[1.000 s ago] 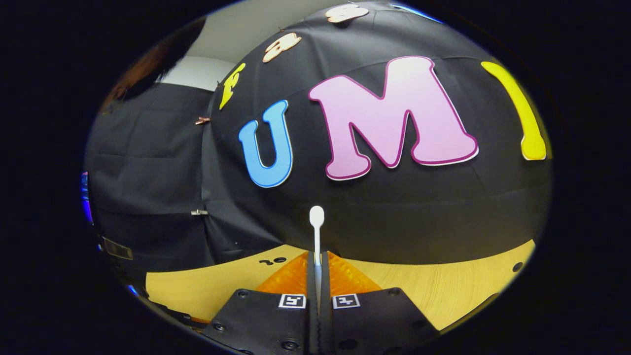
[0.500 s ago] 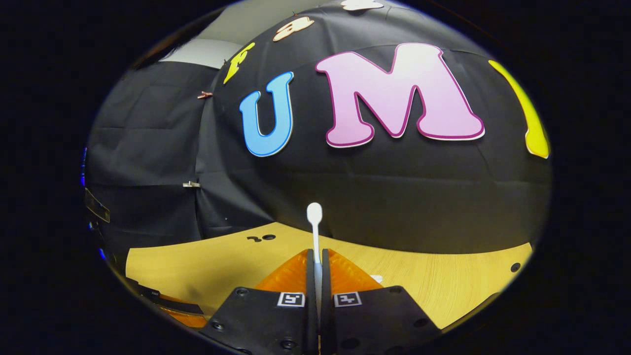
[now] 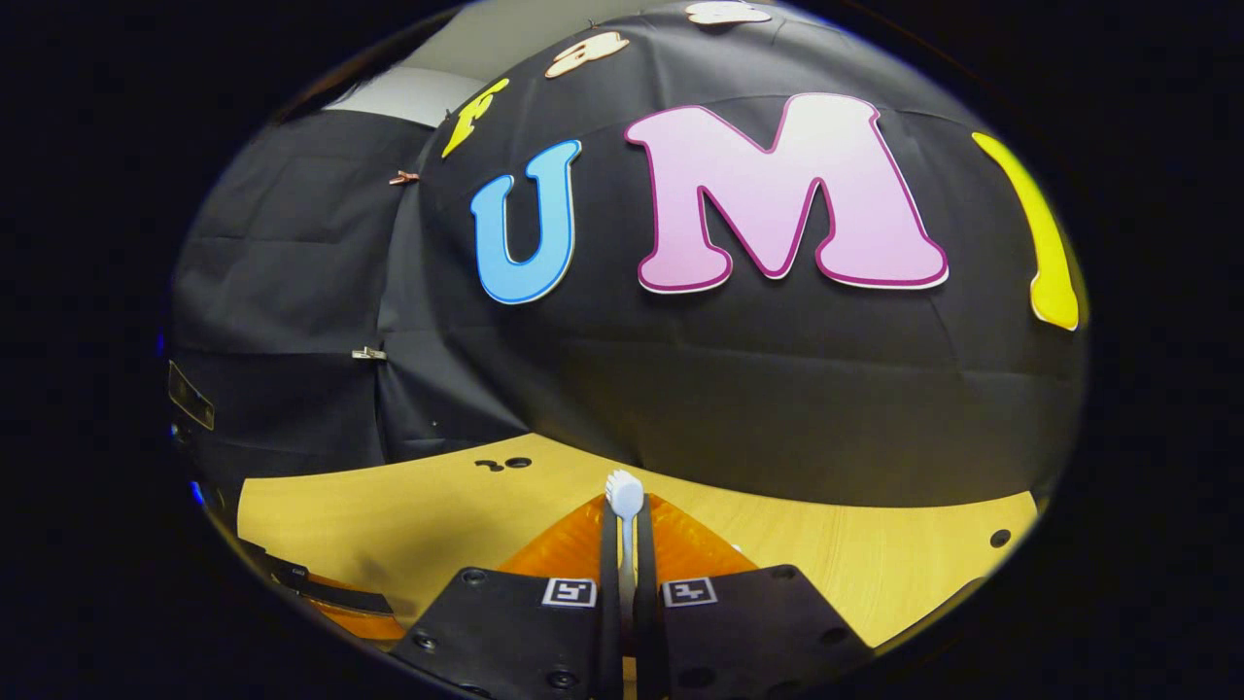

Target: Put the toothbrush and toothpaste on the desktop into the cup, then pick up the cup and place it on the coaster on the desktop.

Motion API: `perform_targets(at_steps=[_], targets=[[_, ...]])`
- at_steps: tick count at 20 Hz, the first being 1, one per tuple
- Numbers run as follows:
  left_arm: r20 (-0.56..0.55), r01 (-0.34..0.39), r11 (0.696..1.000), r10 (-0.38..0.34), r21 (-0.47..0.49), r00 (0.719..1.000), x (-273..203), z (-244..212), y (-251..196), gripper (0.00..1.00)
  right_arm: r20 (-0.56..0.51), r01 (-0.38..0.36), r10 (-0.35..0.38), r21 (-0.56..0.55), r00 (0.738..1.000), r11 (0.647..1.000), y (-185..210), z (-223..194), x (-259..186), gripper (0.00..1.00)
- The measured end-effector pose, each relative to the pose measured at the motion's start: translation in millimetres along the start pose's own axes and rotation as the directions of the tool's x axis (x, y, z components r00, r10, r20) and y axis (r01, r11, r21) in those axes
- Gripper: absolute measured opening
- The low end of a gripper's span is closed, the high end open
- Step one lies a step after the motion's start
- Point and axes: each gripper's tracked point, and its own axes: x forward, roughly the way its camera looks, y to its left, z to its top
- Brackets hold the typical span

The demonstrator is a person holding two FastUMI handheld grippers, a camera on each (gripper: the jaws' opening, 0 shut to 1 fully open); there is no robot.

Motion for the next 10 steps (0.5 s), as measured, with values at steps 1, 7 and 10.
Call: perform_targets(at_steps=[1, 7, 10], targets=[[-0.006, 0.0, 1.0, 0.0, 0.002, 1.0, 0, -2, 0, 0.67, -0.008, 0.008, -0.008, -0.008, 1.0, 1.0, 1, 1, -2, 0.1], [-0.028, 0.007, 1.0, -0.007, 0.011, 1.0, -5, -3, 0, 0.67, -0.063, 0.017, -0.023, -0.1, 0.998, 0.995, 8, 0, -20, 0.25], [-0.032, 0.014, 1.0, -0.013, 0.007, 0.999, -5, -2, -1, 0.67, -0.077, 0.042, -0.055, -0.158, 0.995, 0.986, 5, 2, -28, 0.33]])
